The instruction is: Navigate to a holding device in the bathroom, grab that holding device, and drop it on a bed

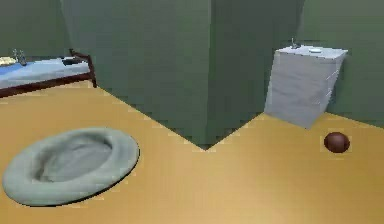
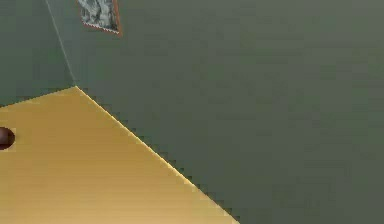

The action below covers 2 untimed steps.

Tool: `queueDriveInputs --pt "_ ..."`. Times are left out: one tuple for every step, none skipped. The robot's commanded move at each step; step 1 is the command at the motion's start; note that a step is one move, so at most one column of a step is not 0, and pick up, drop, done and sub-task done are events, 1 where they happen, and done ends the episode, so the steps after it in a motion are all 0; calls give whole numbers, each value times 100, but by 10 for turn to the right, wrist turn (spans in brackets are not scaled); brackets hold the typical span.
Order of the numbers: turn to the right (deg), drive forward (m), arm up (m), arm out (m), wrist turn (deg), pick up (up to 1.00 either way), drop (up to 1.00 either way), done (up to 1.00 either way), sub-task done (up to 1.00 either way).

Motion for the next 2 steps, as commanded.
queueDriveInputs --pt "-450 0 0 0 0 0 0 0 0" --pt "-450 0 0 0 0 0 0 0 0"
